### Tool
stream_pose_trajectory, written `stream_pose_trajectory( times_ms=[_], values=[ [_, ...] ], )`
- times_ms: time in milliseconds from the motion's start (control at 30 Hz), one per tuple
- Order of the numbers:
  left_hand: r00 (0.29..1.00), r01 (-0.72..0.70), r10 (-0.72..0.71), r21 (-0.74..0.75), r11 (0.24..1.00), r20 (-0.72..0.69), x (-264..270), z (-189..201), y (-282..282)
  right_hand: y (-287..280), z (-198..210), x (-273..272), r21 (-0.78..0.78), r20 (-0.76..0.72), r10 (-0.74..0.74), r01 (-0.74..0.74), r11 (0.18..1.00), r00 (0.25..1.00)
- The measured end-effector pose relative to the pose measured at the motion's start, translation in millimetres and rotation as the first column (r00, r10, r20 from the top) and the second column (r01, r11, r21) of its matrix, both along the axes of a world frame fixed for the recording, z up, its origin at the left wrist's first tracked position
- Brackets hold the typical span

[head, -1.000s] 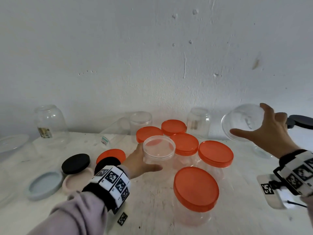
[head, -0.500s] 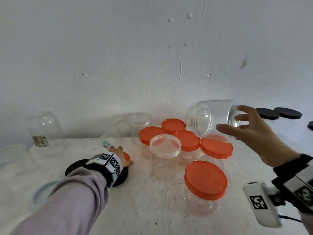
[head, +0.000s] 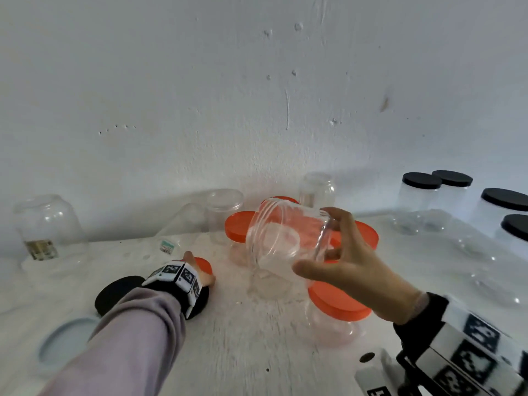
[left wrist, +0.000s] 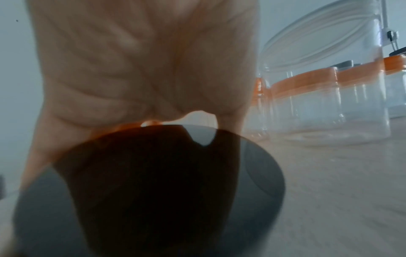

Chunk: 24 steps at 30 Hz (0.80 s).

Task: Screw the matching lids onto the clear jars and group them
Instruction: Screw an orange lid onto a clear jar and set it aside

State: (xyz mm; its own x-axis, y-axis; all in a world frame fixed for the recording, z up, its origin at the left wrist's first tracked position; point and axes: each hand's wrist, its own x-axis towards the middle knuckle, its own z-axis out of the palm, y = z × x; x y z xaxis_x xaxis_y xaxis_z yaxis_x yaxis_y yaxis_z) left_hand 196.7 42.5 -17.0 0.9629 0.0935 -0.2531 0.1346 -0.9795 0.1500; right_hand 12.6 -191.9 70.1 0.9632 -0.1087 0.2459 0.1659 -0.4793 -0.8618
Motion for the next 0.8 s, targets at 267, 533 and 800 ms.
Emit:
stream_pose_trajectory(
  times_ms=[267, 533, 800],
  values=[
    [0.990, -0.042, 0.065, -0.178, 0.983, 0.127, -3, 7, 2, 26, -26, -7, -0.190, -0.115, 0.040, -0.061, 0.980, 0.993],
    [0.966, 0.225, -0.093, -0.608, 0.762, 0.241, -14, 51, 30, 50, -40, -2, -0.361, -0.194, 0.074, -0.141, 0.922, 0.978],
    [0.920, 0.376, -0.173, -0.666, 0.644, 0.352, -45, 77, 46, 67, -56, 20, -0.289, -0.371, 0.021, -0.137, 0.948, 0.929]
  ],
)
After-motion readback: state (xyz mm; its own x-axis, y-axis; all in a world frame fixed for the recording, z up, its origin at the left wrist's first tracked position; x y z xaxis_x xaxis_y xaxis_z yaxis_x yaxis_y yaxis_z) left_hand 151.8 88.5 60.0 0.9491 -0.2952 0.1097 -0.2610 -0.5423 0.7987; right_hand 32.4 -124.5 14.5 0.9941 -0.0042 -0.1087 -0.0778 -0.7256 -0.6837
